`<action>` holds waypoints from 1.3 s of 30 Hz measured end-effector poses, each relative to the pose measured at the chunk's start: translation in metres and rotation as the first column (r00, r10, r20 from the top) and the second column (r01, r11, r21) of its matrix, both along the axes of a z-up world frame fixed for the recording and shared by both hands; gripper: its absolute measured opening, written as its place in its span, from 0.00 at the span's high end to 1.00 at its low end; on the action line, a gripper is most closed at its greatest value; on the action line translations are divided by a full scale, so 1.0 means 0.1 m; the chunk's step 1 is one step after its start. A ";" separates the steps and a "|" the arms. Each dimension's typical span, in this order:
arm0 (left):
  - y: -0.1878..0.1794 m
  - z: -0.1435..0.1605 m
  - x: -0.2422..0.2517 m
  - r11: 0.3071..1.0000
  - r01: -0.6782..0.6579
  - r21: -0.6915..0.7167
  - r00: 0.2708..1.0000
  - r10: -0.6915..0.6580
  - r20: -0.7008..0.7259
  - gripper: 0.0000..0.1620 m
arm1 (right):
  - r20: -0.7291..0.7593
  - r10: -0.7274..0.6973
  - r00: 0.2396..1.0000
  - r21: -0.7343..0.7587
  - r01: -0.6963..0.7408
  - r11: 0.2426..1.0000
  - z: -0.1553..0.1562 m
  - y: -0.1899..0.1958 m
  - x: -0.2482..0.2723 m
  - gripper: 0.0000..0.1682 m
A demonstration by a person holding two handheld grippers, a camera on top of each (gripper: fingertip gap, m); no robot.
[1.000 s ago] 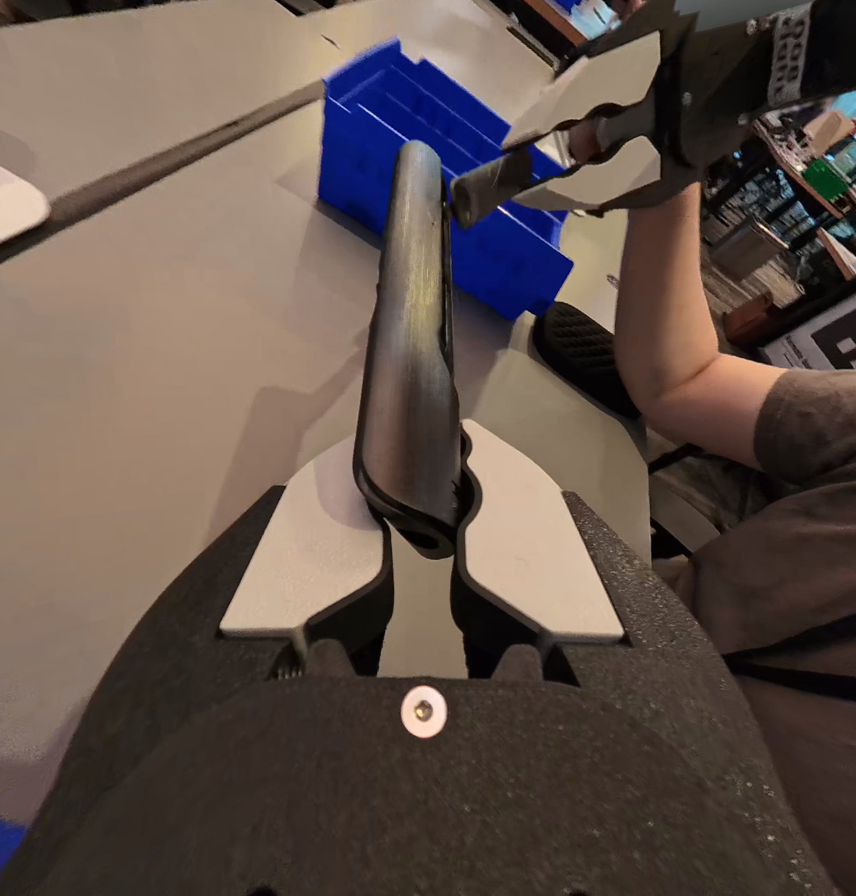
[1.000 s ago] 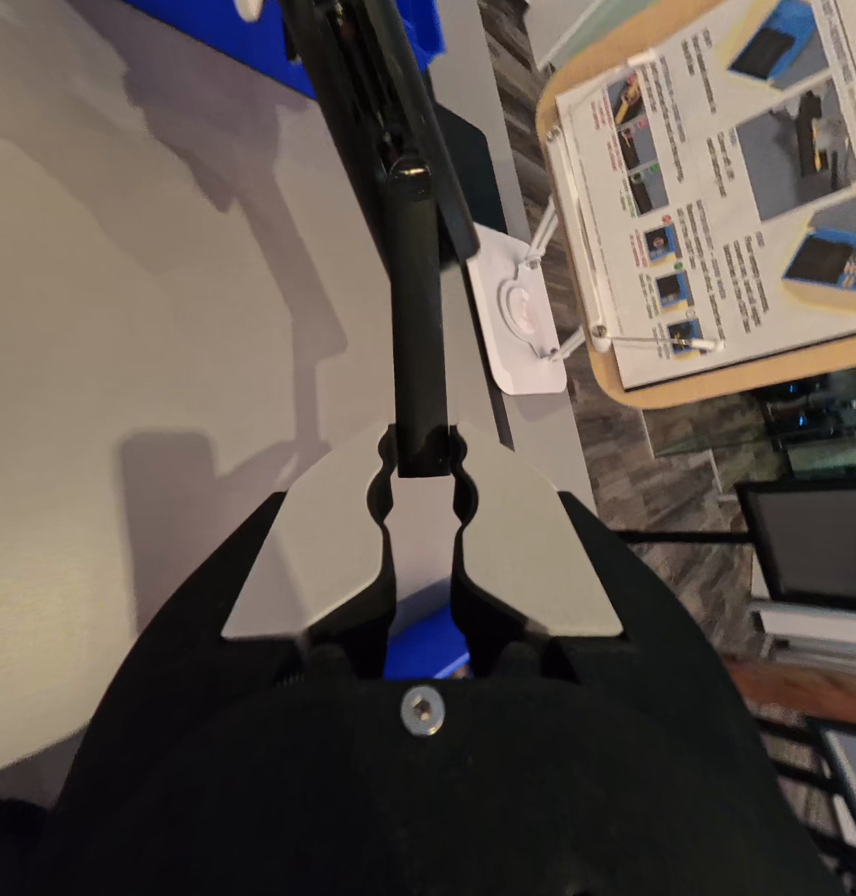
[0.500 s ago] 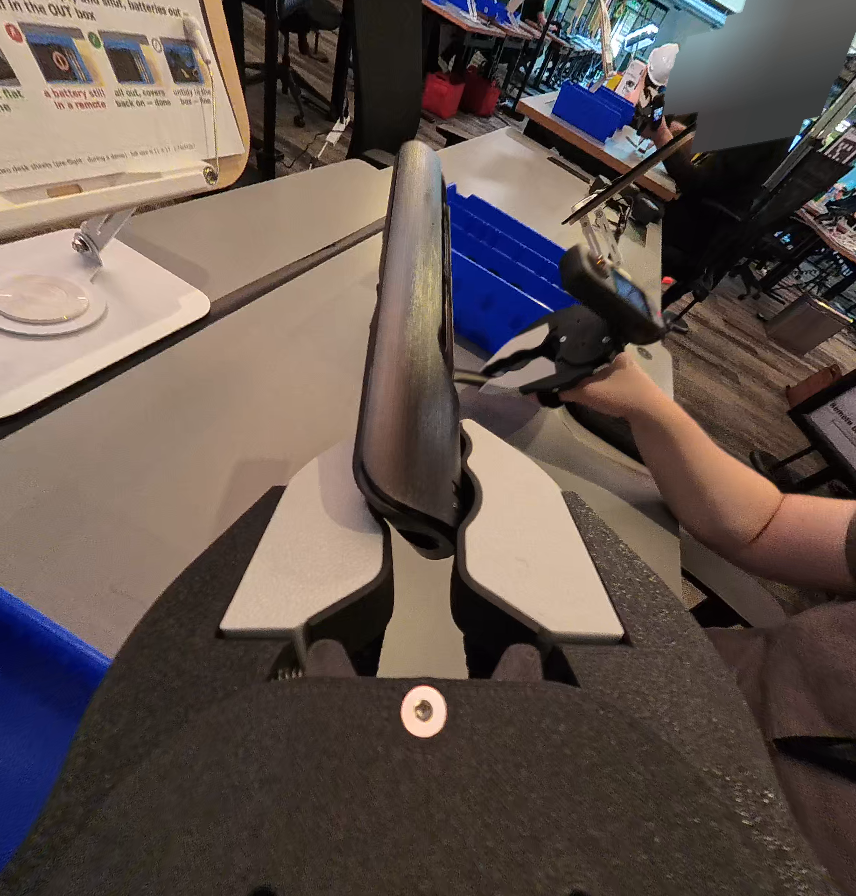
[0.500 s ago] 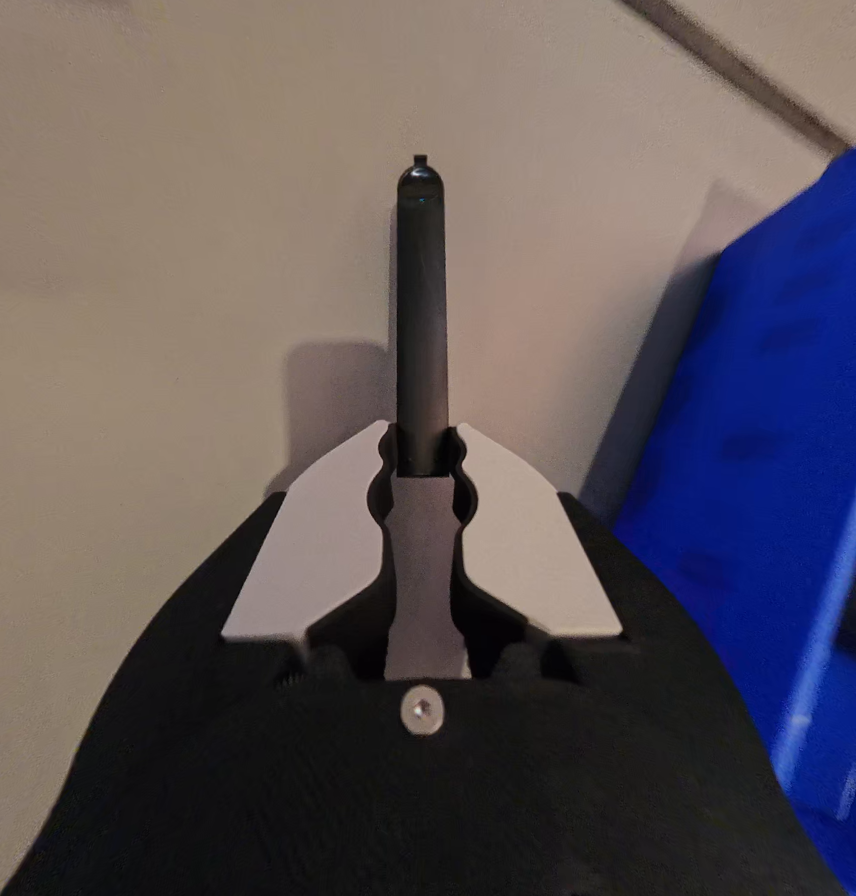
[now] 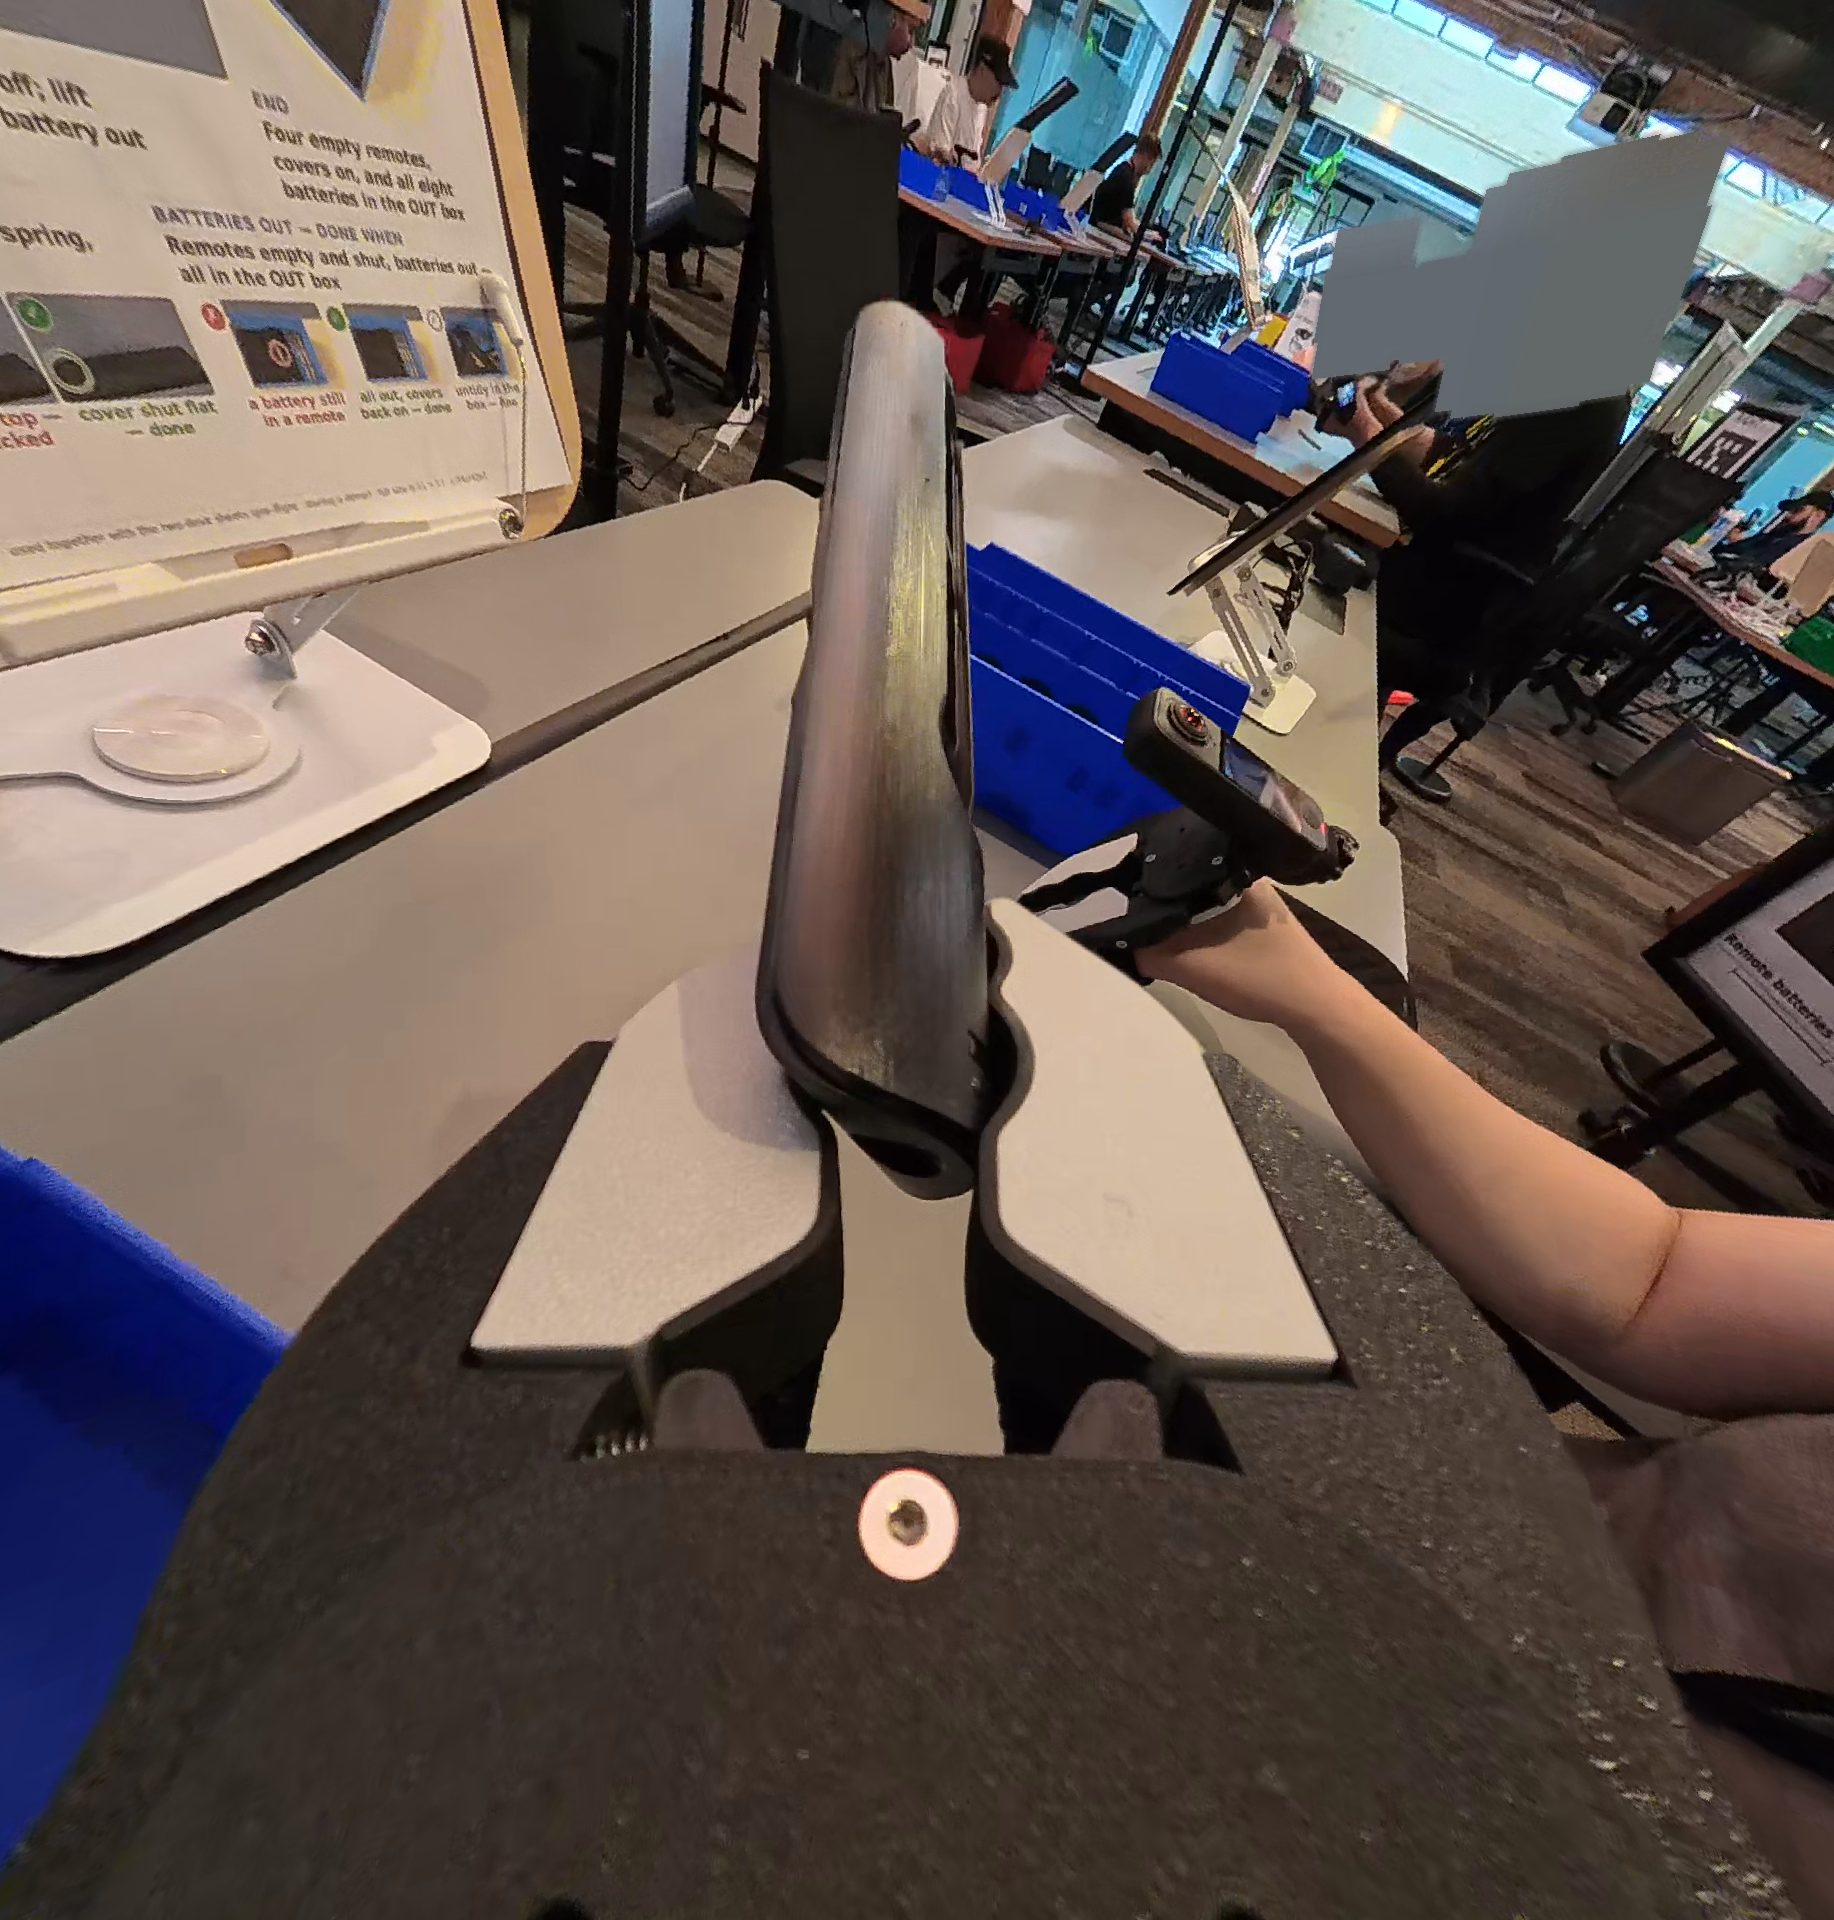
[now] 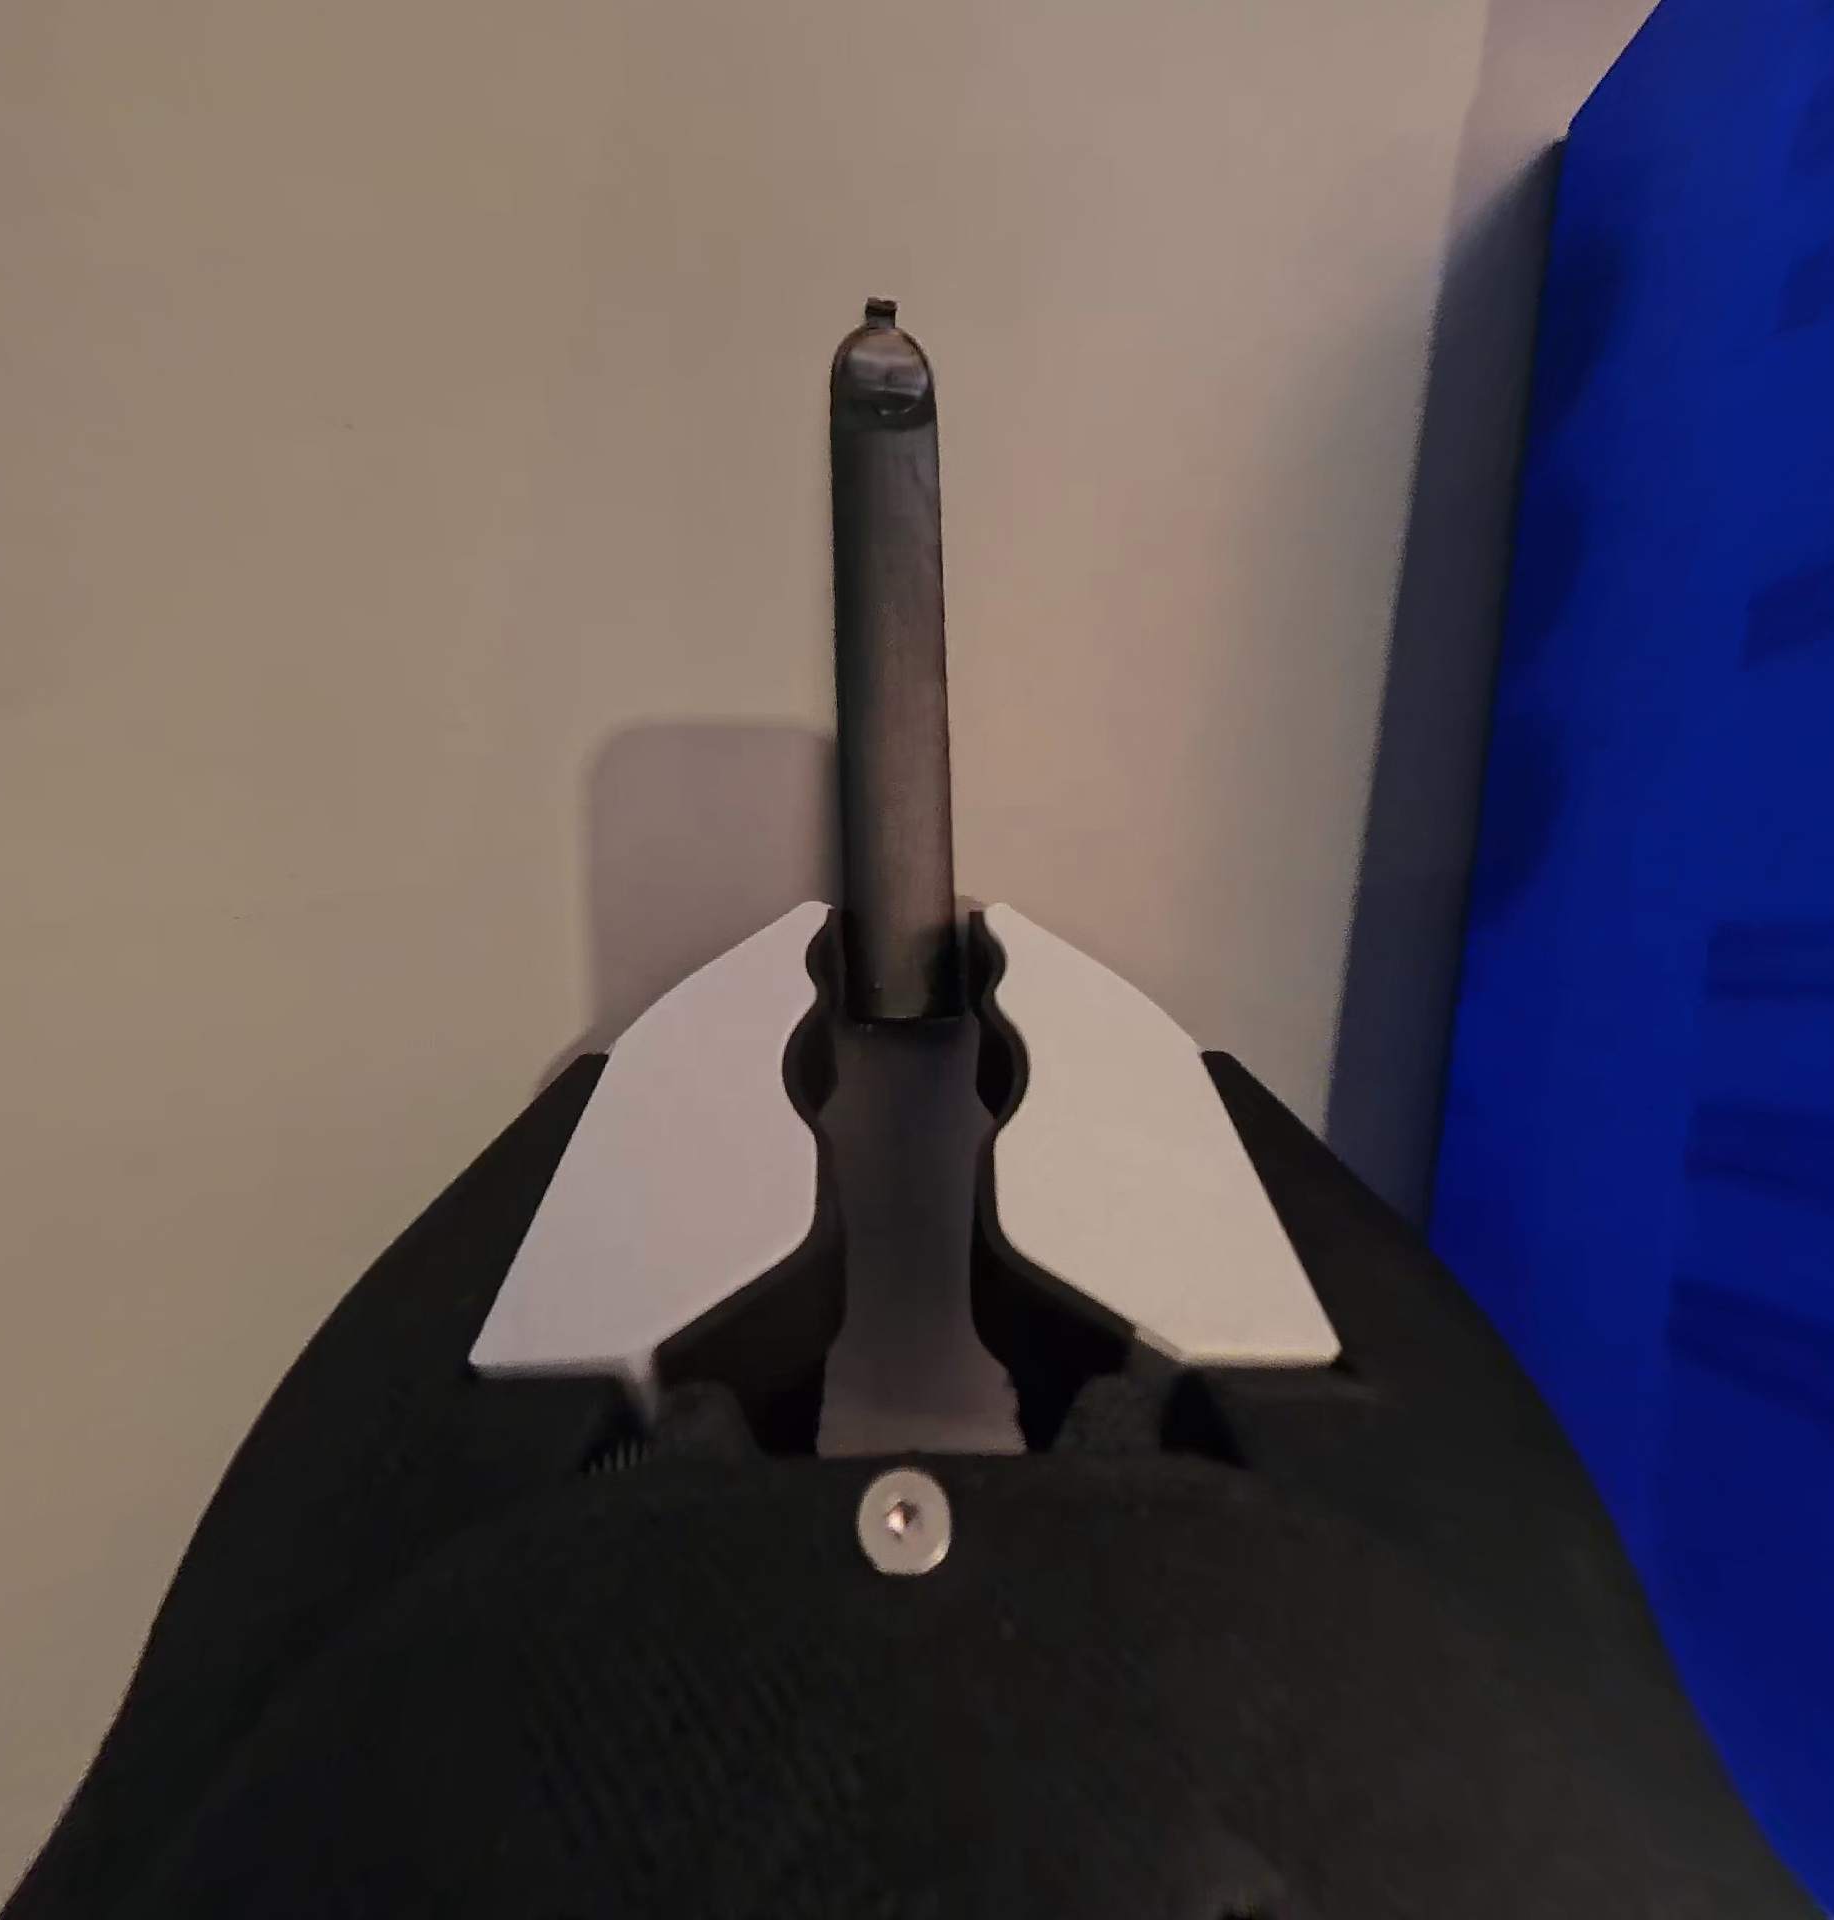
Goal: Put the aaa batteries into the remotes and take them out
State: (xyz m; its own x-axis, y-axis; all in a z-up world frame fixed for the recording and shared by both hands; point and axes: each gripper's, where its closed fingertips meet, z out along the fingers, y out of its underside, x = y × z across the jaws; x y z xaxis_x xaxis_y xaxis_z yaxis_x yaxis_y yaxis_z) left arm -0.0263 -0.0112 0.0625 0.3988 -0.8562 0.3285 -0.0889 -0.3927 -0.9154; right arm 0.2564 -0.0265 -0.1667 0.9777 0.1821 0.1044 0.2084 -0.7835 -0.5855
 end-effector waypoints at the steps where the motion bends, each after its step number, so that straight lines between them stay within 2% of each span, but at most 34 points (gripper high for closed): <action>1: 0.00 0.00 -0.01 1.000 0.001 0.001 1.000 -0.001 -0.003 0.86 | 0.004 -0.001 1.000 0.009 0.001 1.000 0.01 0.00 0.00 0.83; 4: -0.02 -0.05 -0.02 1.000 0.019 -0.011 1.000 -0.019 -0.025 0.86 | 0.002 0.027 1.000 0.051 -0.027 0.998 0.10 0.00 -0.05 0.79; 6: -0.05 -0.11 0.01 0.998 0.053 -0.032 0.998 -0.054 -0.039 0.86 | -0.008 0.139 0.990 0.142 -0.136 0.980 0.31 0.04 -0.20 0.77; 7: -0.06 -0.15 0.03 0.996 0.071 -0.046 0.996 -0.073 -0.045 0.86 | 0.013 0.235 0.972 0.216 -0.232 0.948 0.49 0.07 -0.32 0.75; 9: -0.07 -0.25 0.10 0.992 0.100 -0.078 0.992 -0.106 -0.067 0.86 | 0.129 0.419 0.899 0.370 -0.436 0.820 0.96 0.08 -0.64 0.66; 11: -0.09 -0.37 0.17 0.986 0.127 -0.109 0.984 -0.139 -0.107 0.86 | 0.322 0.550 0.771 0.462 -0.634 0.620 1.48 0.01 -1.01 0.65; 13: -0.10 -0.47 0.26 0.982 0.144 -0.126 0.978 -0.160 -0.132 0.86 | 0.534 0.583 0.613 0.457 -0.789 0.410 1.88 -0.07 -1.34 0.64; 14: -0.11 -0.49 0.31 0.979 0.156 -0.134 0.976 -0.174 -0.134 0.86 | 0.606 0.582 0.543 0.431 -0.839 0.333 2.02 -0.09 -1.48 0.63; 17: -0.17 -0.57 0.42 0.967 0.197 -0.160 0.964 -0.221 -0.145 0.86 | 0.673 0.634 0.381 0.342 -0.920 0.191 2.12 -0.06 -1.83 0.56; 19: -0.20 -0.62 0.46 0.963 0.210 -0.168 0.956 -0.238 -0.171 0.86 | 0.698 0.654 0.292 0.259 -0.954 0.150 2.01 0.03 -1.93 0.53; 22: -0.28 -0.64 0.53 0.948 0.252 -0.194 0.945 -0.284 -0.162 0.86 | 0.764 0.605 0.224 0.156 -0.974 0.163 1.84 0.22 -1.94 0.53; 24: -0.32 -0.66 0.56 0.938 0.276 -0.207 0.937 -0.311 -0.159 0.86 | 0.799 0.568 0.195 0.128 -0.979 0.156 1.78 0.28 -1.96 0.59; 26: -0.35 -0.69 0.57 0.932 0.288 -0.222 0.929 -0.328 -0.170 0.86 | 0.797 0.575 0.188 0.117 -0.980 0.159 1.71 0.29 -1.96 0.69; 29: -0.36 -0.72 0.58 0.924 0.303 -0.232 0.924 -0.344 -0.166 0.85 | 0.714 0.661 0.233 0.146 -0.972 0.185 1.62 0.25 -1.95 0.69; 32: -0.26 -0.65 0.56 0.941 0.278 -0.195 0.942 -0.307 -0.138 0.83 | 0.625 0.713 0.319 0.196 -0.948 0.253 1.60 0.23 -1.90 0.69; 34: -0.20 -0.59 0.44 0.958 0.243 -0.152 0.953 -0.265 -0.146 0.82 | 0.569 0.721 0.396 0.213 -0.917 0.337 1.55 0.25 -1.80 0.70; 36: -0.07 -0.48 0.17 0.985 0.133 -0.113 0.975 -0.151 -0.163 0.83 | 0.466 0.722 0.511 0.201 -0.856 0.476 1.38 0.31 -1.63 0.69; 39: 0.05 -0.18 -0.49 0.993 -0.109 0.035 0.970 0.114 -0.214 0.84 | 0.283 0.647 0.708 0.094 -0.692 0.716 0.92 0.40 -1.31 0.70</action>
